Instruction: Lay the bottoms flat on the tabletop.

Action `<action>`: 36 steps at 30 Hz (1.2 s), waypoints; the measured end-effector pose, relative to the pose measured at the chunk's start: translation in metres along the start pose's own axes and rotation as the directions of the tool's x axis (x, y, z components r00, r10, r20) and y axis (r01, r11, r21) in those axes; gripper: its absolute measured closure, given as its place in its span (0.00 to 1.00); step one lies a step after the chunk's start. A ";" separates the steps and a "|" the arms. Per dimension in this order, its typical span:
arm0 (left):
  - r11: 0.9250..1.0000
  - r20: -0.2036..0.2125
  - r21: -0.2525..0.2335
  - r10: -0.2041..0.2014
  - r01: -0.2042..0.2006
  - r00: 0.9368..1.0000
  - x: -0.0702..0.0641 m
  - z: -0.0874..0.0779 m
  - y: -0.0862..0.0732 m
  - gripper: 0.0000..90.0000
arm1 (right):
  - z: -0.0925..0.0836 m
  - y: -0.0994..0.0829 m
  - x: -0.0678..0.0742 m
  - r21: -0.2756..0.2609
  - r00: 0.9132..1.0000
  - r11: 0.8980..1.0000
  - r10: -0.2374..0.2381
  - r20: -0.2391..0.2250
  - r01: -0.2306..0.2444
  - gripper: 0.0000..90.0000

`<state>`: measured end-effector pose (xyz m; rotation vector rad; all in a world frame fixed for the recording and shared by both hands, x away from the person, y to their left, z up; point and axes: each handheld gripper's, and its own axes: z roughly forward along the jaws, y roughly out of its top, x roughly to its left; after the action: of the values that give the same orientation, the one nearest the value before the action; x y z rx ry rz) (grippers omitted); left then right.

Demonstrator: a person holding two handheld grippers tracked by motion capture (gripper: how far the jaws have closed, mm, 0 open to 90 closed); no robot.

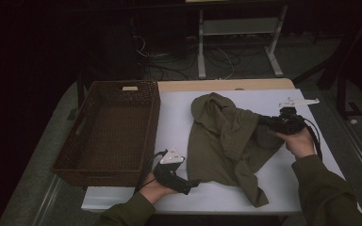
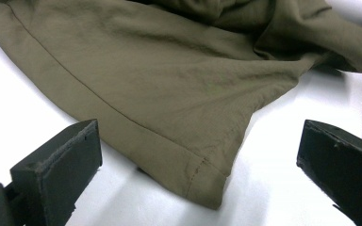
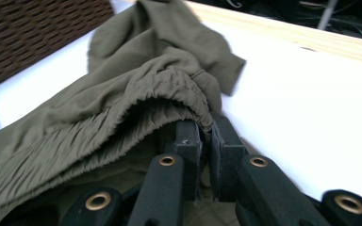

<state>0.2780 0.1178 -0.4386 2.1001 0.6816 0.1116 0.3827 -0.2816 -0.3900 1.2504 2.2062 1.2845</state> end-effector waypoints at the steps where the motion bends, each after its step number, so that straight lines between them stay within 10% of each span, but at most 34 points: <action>1: 1.000 0.000 0.000 0.000 0.000 1.000 0.000 0.000 0.000 0.00 | 0.000 0.000 -0.005 0.001 1.000 1.000 0.007 0.011 -0.007 0.92; 19: 1.000 -0.003 0.000 -0.005 0.005 1.000 0.001 -0.001 -0.001 0.00 | 0.027 -0.012 -0.054 0.054 0.985 0.991 0.112 0.130 -0.120 0.91; 36: 1.000 -0.006 -0.005 -0.003 0.003 1.000 -0.001 -0.003 -0.001 0.00 | -0.027 -0.006 -0.024 0.013 0.992 0.998 0.065 0.104 -0.067 0.55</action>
<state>0.2760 0.1198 -0.4377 2.0946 0.6873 0.1182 0.3768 -0.3165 -0.3837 1.3747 2.1238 1.1985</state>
